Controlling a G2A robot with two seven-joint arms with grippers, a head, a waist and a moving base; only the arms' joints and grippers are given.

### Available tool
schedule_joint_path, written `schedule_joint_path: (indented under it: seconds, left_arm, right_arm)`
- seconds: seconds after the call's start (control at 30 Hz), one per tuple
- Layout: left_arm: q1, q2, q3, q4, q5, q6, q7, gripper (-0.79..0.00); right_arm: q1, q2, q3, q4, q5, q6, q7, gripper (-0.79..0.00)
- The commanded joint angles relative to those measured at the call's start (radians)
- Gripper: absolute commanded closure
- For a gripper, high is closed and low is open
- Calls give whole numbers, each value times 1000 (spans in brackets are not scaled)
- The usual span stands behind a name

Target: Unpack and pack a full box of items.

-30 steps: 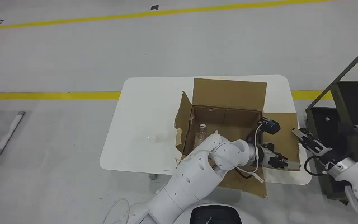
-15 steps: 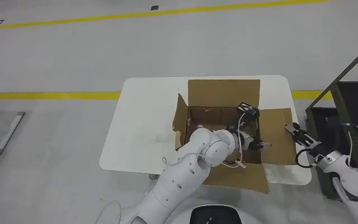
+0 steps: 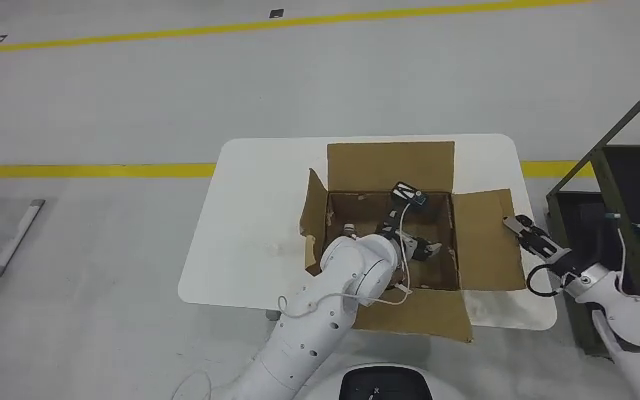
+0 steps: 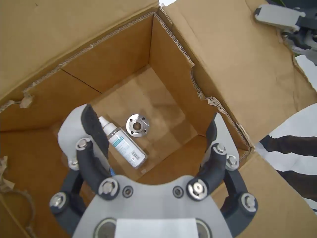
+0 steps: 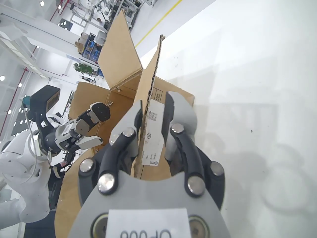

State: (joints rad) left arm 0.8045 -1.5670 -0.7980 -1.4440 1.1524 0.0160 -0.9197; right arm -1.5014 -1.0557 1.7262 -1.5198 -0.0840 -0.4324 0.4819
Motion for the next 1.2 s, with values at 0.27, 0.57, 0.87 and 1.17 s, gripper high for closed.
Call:
schedule_joint_path:
  seconds: [0.27,0.57,0.87,1.17]
  left_arm:
    - [0,0,0,0,0,0,0,-785]
    - [-7,-2,9,25,142,151,-100,-785]
    - [-77,-30,32,116,258,310,-368,-785]
    - [-94,-42,40,168,242,305,-387,-785]
  right_arm:
    - [-163,11,237,-244,-275,-61,-223,-723]
    - [-279,-5,276,-372,-557,-90,-429,0]
    - [-279,-9,250,-398,-658,-92,-439,0]
    - [-245,-10,216,-388,-694,-88,-417,0]
